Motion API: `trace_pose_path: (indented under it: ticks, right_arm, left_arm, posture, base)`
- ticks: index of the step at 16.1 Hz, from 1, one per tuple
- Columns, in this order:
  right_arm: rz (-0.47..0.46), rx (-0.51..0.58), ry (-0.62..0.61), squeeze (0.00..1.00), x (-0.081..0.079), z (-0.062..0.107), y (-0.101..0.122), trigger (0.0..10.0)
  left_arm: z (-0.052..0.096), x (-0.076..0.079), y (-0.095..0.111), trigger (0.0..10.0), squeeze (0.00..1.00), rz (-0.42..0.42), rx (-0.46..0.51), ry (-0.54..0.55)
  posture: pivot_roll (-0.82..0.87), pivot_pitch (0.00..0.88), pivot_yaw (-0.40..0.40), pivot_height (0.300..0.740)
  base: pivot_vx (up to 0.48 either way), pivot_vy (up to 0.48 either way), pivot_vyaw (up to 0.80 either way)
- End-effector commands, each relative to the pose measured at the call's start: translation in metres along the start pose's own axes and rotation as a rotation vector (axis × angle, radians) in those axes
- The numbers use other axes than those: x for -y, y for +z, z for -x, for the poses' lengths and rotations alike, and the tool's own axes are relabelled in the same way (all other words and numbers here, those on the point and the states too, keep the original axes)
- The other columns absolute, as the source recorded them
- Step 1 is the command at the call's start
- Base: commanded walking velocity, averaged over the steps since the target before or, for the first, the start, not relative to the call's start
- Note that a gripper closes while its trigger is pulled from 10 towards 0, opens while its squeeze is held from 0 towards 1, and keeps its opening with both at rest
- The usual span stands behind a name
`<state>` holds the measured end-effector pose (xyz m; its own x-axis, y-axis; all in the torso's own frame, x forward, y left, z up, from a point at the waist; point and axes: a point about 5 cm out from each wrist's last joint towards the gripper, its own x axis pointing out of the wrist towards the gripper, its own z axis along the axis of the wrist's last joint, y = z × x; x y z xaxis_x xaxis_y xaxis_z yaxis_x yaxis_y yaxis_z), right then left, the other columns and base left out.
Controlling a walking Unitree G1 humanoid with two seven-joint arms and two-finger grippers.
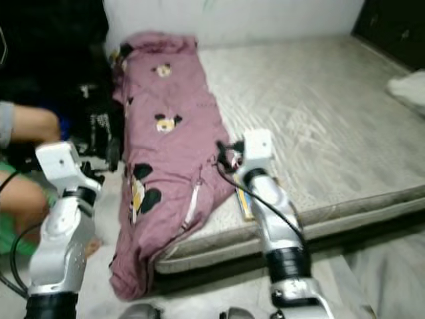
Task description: Clean up the room
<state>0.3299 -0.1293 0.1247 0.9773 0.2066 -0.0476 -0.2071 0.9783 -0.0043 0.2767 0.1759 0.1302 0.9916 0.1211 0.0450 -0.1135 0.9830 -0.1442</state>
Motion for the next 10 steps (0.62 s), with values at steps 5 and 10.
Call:
trace_pose_path:
  ticks: [5, 10]
  right_arm:
    - [0.01, 0.057, -0.004, 0.0, -0.009, 0.005, 0.002, 10.0]
    - [-0.033, 0.064, 0.008, 0.0, -0.009, 0.011, 0.002, 10.0]
  left_arm:
    - [0.002, -0.01, -0.005, 10.0, 0.0, -0.062, -0.021, 0.008]
    - [0.008, -0.007, -0.008, 10.0, 0.0, -0.057, -0.029, 0.014]
  posture:
    - [-0.1, 0.0, -0.006, 0.74]
    - [-0.09, 0.0, -0.016, 0.74]
  base:
    - [0.0, 0.0, 0.0]
    - [0.0, 0.0, 0.0]
